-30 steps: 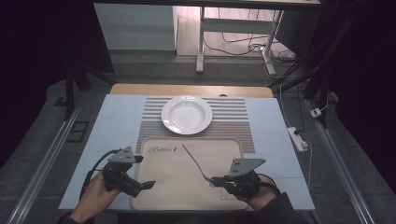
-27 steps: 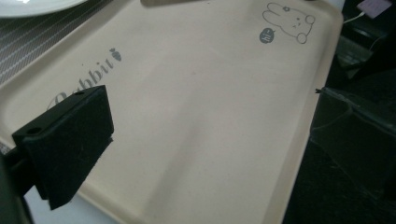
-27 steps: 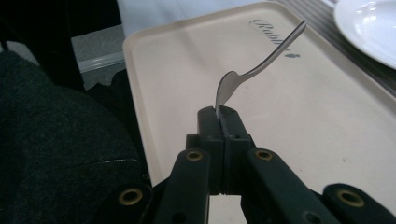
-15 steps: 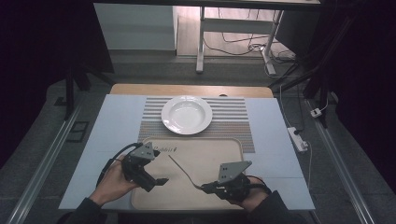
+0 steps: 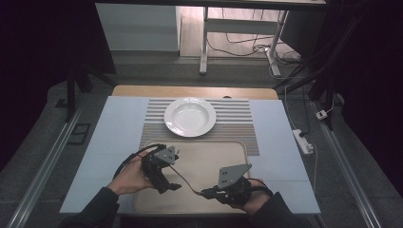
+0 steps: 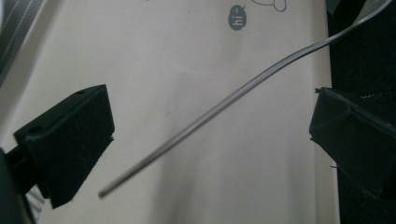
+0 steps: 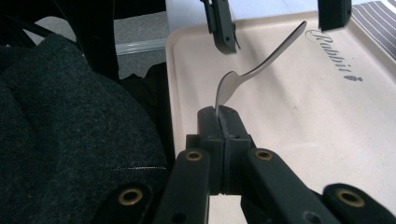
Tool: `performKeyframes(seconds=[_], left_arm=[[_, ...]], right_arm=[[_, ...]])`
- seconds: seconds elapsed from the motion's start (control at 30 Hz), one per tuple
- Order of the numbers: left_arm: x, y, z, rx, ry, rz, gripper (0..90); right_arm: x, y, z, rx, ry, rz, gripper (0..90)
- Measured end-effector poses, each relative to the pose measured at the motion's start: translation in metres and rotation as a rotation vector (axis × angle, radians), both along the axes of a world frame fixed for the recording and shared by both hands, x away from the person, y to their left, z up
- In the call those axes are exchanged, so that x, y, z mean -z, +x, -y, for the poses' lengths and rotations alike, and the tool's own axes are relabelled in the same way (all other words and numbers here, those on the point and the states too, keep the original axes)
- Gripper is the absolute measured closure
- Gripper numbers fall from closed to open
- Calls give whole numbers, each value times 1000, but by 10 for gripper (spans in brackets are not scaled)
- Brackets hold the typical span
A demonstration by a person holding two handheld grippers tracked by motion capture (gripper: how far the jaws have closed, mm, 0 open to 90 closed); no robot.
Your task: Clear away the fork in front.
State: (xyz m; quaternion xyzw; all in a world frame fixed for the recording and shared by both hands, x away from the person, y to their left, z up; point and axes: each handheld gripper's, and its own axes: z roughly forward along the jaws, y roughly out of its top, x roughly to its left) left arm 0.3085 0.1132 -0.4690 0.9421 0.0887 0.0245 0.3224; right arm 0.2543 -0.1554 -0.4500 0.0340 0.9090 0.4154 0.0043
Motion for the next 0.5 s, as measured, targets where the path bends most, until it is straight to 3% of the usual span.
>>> performKeyframes(seconds=[0.27,0.43,0.47,0.5], left_arm=[[2,0,5,97,61,14,172],[1,-1,7,148,102,57,303],[1,-1,7,160,108,61,367],[0,-1,7,170,112,67,367]], right_arm=[[-1,-1,-2,-29,-4,0,893],[-1,0,-2,-41,-4,-6,893],[-1,0,-2,-45,-6,-7,893],[-1,0,-2,-45,-6,-7,893]])
